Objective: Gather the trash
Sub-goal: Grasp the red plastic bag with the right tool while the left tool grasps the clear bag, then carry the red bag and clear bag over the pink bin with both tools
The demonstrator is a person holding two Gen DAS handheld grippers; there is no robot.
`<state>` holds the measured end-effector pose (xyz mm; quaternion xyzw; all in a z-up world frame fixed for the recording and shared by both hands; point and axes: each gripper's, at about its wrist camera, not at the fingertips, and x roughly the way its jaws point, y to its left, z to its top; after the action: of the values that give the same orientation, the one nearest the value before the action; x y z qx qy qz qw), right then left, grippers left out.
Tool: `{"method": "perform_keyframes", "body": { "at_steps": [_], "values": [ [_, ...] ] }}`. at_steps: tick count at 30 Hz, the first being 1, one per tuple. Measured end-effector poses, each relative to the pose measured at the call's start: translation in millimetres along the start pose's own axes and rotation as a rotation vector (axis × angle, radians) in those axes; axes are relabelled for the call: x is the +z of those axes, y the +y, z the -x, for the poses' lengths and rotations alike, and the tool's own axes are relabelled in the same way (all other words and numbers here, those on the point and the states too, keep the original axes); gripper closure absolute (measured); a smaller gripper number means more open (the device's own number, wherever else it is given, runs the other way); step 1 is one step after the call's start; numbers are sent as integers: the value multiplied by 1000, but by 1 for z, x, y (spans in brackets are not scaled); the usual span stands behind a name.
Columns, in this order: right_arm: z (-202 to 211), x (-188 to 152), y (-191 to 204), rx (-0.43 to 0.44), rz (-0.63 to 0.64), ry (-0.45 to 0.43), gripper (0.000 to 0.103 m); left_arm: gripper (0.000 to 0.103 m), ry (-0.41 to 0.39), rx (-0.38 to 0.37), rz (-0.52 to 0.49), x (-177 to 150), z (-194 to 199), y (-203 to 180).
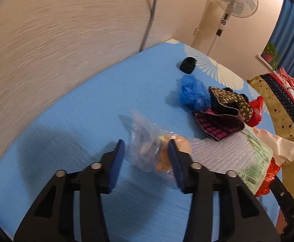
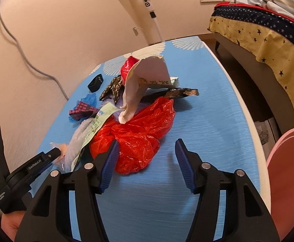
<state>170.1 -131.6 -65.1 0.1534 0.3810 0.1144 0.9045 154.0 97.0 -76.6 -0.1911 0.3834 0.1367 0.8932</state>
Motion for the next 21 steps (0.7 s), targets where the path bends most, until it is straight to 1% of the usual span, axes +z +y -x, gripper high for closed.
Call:
{"method": "perform_keyframes", "body": {
  "at_steps": [1, 2, 3, 4, 5, 6, 8, 9, 10, 15, 21],
  "values": [
    [-1, 0, 1, 4, 7, 3, 48, 68, 0, -1, -3, -1, 1, 0],
    [-1, 0, 1, 7, 13, 3, 49, 72, 0, -2, -5, -2, 2, 0],
    [-1, 0, 1, 11, 19, 3, 54, 73, 0, -5, -3, -2, 2, 0],
    [0, 0, 3, 19, 30, 3, 60, 78, 1, -10, 1, -2, 3, 1],
    [1, 0, 4, 26, 40, 2, 65, 82, 3, -15, 2, -2, 3, 1],
    [2, -1, 6, 29, 57, 2, 73, 83, 2, -15, -4, -3, 5, 0],
    [5, -1, 10, 32, 78, -3, 84, 89, 0, -16, -17, -3, 7, -1],
    [6, -2, 11, 35, 84, -3, 93, 90, -1, -16, -18, -4, 10, 0],
    [8, -3, 11, 32, 89, -4, 98, 91, -3, -16, -17, -3, 12, 1],
    [22, -4, 11, 31, 87, -24, 101, 92, -29, -23, -25, -3, 28, 1],
    [52, -7, 14, 12, 112, -55, 102, 93, -59, -42, -36, -6, 51, 1]
  ]
}}
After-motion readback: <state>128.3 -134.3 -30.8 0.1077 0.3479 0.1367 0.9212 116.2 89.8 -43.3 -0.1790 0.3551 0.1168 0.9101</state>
